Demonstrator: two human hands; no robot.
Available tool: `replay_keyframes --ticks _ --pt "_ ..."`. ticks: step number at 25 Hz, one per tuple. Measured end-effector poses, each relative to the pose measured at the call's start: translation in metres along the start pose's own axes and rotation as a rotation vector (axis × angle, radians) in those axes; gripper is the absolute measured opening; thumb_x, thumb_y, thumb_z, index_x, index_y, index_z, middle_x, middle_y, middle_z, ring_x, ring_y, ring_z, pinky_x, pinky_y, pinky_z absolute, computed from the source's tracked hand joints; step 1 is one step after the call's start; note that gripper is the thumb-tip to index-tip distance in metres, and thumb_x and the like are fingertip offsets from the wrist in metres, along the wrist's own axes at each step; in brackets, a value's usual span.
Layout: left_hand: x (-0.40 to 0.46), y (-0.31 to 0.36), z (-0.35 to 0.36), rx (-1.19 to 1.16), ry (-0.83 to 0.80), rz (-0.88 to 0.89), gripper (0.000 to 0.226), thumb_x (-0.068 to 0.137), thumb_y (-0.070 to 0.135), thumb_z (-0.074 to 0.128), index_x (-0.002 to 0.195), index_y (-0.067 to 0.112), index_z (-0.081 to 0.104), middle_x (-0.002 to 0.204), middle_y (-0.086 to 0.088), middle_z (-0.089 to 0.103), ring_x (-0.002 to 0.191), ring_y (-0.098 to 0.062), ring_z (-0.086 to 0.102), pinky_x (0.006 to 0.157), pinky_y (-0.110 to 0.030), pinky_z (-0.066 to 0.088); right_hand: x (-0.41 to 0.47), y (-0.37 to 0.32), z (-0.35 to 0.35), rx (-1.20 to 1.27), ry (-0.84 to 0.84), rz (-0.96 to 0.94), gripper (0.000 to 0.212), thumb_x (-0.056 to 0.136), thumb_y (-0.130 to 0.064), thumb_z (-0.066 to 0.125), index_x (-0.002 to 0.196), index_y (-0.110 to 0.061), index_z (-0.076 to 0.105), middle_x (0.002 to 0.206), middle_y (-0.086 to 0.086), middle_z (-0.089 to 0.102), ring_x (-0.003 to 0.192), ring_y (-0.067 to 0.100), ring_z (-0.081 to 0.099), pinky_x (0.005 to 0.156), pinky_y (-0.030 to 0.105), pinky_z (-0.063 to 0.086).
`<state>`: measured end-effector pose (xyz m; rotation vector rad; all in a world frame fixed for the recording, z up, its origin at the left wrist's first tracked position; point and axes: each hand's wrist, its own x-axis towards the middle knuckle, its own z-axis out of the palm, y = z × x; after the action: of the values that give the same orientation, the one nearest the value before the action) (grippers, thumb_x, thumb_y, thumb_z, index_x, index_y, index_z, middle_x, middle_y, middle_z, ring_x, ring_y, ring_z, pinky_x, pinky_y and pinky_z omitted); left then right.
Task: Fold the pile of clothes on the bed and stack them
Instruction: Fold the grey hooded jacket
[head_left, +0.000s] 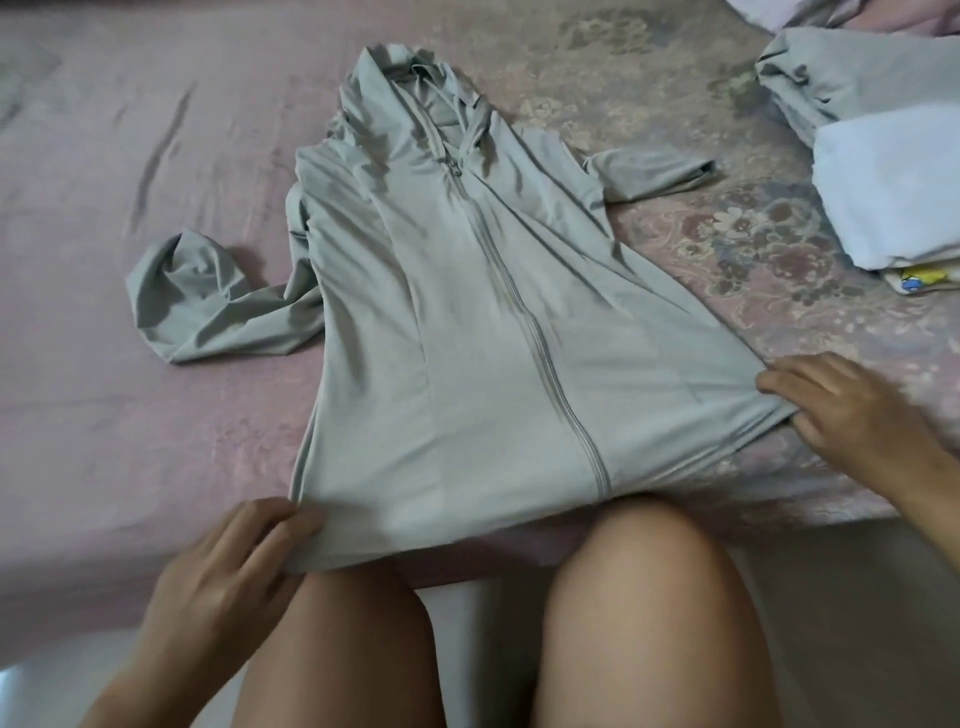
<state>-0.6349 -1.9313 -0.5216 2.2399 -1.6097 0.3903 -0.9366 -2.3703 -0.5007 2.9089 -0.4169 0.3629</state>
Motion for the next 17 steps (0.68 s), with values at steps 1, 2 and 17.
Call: replay_keyframes --ticks 1,2,17 --pt "0.0 -0.001 -0.003 -0.005 -0.014 0.029 0.024 0.086 0.022 0.049 0.103 0.013 0.064 0.095 -0.005 0.056 0.079 -0.023 0.054 0.062 -0.032 0.043 -0.001 0.0 -0.003 0.028 -0.008 0.011 0.035 0.079 -0.008 0.038 0.106 -0.012 0.06 0.1 0.021 0.062 0.086 0.041 0.059 0.074 0.048 0.048" --pt "0.001 -0.001 -0.009 -0.015 -0.024 0.052 0.027 0.088 0.027 0.051 0.1 0.009 0.069 0.094 -0.007 0.058 0.078 -0.024 0.054 0.065 -0.032 0.042 0.0 0.0 -0.007 0.055 0.006 0.034 0.036 0.08 -0.01 0.039 0.102 -0.01 0.067 0.102 0.023 0.062 0.088 0.043 0.059 0.075 0.05 0.048" --pt "0.141 -0.11 -0.007 0.167 -0.2 -0.308 0.053 0.078 0.041 0.065 0.119 0.007 0.063 0.122 -0.012 0.062 0.117 -0.035 0.054 0.096 -0.046 0.035 0.178 -0.204 0.0 0.244 -0.43 -0.02 0.088 0.054 -0.081 -0.033 0.136 -0.047 -0.027 0.154 -0.016 -0.022 0.136 0.007 -0.031 0.11 0.056 -0.016"
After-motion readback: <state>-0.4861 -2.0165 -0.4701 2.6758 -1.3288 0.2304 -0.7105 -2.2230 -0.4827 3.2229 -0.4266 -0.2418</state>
